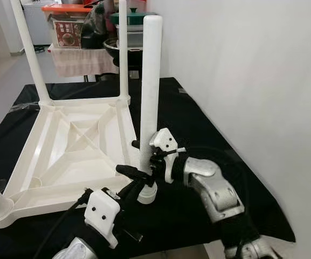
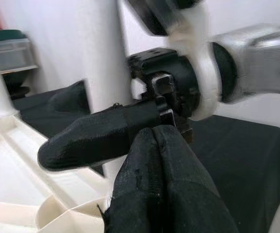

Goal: Building children table

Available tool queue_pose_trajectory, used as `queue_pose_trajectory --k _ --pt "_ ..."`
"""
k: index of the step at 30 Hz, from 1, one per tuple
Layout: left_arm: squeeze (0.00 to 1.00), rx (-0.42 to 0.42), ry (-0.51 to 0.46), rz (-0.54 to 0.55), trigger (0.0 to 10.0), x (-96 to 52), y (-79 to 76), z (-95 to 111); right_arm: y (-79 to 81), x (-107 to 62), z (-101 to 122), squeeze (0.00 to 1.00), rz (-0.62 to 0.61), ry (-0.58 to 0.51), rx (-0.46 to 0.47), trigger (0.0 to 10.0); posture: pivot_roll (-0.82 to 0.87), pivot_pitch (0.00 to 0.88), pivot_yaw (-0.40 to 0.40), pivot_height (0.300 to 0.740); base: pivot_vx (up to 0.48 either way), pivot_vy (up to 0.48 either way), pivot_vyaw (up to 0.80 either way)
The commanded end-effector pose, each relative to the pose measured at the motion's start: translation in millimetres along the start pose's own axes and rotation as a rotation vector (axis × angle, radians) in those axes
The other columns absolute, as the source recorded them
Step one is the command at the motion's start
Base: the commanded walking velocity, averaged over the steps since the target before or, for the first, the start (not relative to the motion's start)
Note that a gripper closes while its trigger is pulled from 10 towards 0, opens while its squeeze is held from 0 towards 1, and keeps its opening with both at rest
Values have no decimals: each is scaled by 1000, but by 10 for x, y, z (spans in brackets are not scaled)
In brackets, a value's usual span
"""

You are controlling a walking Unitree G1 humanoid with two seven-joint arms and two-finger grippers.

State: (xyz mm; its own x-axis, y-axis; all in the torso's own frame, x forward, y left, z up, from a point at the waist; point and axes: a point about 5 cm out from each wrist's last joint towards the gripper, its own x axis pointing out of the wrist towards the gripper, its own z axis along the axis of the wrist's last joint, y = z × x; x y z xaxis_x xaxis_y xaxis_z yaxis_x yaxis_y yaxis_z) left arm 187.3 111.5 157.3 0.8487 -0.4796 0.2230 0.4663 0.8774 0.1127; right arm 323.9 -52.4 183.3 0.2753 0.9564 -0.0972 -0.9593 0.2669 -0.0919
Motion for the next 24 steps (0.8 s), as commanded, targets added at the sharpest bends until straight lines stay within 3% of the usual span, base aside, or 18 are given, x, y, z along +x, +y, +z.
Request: queue_pose_trajectory --k 1,6,7,16,21,24 --pt "0 7 30 18 10000 -9 28 -52 -12 58 79 0 127 -37 9 10000 79 0 -85 740 0 0 0" --pt "0 7 33 18 10000 -17 24 -60 -75 58 115 0 230 -32 15 10000 88 0 -87 740 0 0 0" --pt "0 7 34 18 10000 -21 20 -61 -116 47 110 0 244 -27 29 0 93 0 -89 740 0 0 0" --pt "0 7 34 19 10000 -29 10 -60 -179 -6 73 0 270 -17 38 0 95 0 -89 740 0 0 0" --pt "0 6 31 18 10000 -36 -5 -45 -262 -107 -215 0 15 26 63 0 81 0 -81 740 0 0 0" --pt "0 6 31 18 10000 -36 -5 -45 -262 -107 -215 0 15 26 63 0 81 0 -81 740 0 0 0"
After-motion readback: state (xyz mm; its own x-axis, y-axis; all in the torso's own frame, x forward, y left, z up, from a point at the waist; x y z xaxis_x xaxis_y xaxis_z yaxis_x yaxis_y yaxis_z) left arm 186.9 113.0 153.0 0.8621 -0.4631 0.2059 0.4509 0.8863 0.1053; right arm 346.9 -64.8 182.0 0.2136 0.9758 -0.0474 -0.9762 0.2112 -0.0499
